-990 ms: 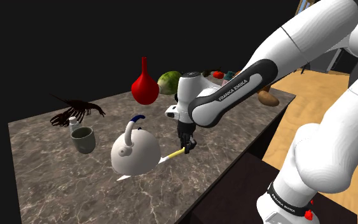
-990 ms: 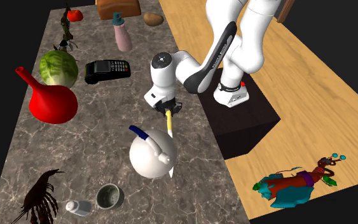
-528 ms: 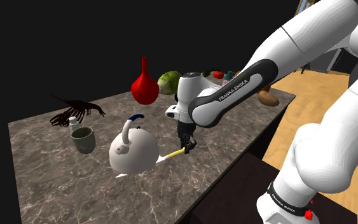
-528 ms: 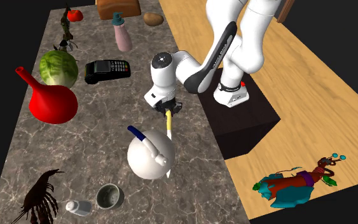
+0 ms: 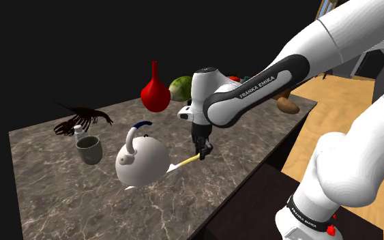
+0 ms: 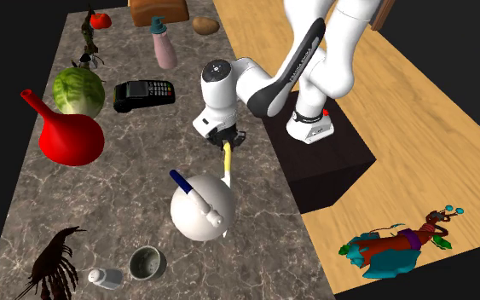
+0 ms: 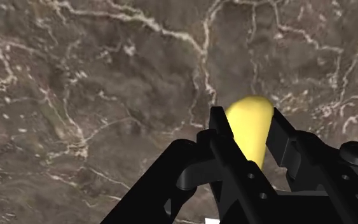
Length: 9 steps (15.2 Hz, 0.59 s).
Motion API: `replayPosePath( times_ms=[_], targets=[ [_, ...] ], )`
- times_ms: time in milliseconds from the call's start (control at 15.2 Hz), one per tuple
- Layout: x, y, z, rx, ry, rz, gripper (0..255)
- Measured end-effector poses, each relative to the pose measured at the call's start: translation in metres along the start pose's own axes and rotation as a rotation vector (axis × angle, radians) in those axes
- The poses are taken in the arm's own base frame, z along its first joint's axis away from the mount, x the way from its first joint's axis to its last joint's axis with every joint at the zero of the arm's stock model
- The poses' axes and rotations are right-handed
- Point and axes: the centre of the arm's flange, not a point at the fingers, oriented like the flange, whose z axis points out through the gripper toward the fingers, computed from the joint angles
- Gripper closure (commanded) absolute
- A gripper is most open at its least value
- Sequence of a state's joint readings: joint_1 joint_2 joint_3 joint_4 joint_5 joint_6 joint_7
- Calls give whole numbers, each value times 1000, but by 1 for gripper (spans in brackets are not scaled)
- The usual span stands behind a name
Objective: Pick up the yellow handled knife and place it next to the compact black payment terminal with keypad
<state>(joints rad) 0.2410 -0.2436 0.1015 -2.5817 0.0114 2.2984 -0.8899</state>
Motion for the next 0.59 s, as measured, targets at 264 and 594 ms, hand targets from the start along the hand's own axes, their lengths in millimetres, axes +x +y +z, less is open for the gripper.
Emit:
replayPosePath(
  times_ms=[264,594],
  targets=[
    [-1,1,-21,0,0,0,255],
    [-2,-1,-48,0,0,0,255]
  ],
)
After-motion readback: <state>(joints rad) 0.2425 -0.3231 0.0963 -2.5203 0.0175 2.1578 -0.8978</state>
